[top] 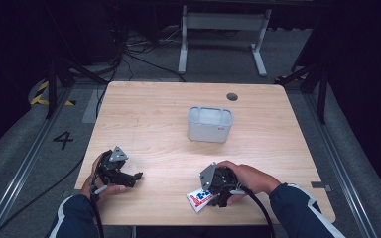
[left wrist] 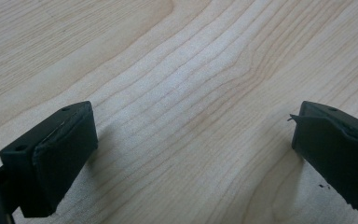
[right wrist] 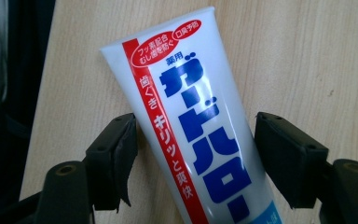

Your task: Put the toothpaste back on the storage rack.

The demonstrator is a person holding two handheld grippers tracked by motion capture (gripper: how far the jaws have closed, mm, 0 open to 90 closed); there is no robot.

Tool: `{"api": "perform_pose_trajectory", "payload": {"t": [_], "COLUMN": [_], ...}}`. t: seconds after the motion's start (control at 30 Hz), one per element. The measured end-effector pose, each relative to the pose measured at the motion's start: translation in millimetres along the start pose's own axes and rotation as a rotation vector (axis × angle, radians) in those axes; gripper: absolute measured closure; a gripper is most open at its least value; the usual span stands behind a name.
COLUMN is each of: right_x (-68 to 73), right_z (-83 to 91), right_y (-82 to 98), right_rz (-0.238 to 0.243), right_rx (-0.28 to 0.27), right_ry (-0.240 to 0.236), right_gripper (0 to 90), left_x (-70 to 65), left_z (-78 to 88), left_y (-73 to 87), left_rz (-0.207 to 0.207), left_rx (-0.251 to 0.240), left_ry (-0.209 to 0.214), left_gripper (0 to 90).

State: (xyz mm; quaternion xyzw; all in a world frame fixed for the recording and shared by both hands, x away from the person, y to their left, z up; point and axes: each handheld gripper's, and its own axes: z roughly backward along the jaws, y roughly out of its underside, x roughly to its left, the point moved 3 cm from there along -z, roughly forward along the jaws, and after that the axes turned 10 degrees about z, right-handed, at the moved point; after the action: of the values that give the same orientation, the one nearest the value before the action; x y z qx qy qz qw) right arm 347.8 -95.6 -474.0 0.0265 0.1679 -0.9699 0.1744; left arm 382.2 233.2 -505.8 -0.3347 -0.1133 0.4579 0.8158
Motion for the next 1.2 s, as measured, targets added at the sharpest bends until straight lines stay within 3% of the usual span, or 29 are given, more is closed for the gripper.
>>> {"api": "perform_pose_trajectory", "payload": {"t": [0.17,0.27,0.4,0.67,0.93,1.0,1.13,1.2], "right_x": [-1.6,-4.8,-8.7,-8.9,-10.2,-10.4,-7.3,-6.8], "right_z": [-5.5,-7.1,-5.7,-4.8,1.2,1.8,7.8,9.3], "right_y": [-7.2,-10.4,-10.7,-9.1,0.9,2.1,10.0,11.0], "right_rz": [0.007,-0.019,-0.043,-0.076,-0.153,-0.151,-0.187,-0.191], "right_rx": [0.031,0.029,0.042,0.028,-0.08,-0.091,-0.178,-0.184], "right_ry": [-0.027,-0.05,-0.05,-0.027,0.013,0.022,0.078,0.087], "right_gripper": [31.8,34.7,42.0,47.1,57.2,57.8,59.9,60.1], "left_x": [0.0,-0.2,-0.2,-0.1,-0.1,0.3,0.3,-0.4], "left_z": [0.1,0.2,0.2,0.2,0.2,0.1,0.1,0.2], "left_y": [0.1,0.3,0.3,0.2,0.2,-0.1,-0.1,0.4], "left_rz": [-0.003,-0.002,-0.002,-0.004,-0.003,-0.008,-0.009,-0.001], "left_rx": [0.0,0.001,0.001,-0.001,-0.001,-0.005,-0.005,-0.001], "left_ry": [0.0,0.002,0.002,0.0,-0.001,-0.003,-0.004,0.0], "left_gripper": [0.4,0.4,0.4,0.5,0.5,0.5,0.5,0.5]}}
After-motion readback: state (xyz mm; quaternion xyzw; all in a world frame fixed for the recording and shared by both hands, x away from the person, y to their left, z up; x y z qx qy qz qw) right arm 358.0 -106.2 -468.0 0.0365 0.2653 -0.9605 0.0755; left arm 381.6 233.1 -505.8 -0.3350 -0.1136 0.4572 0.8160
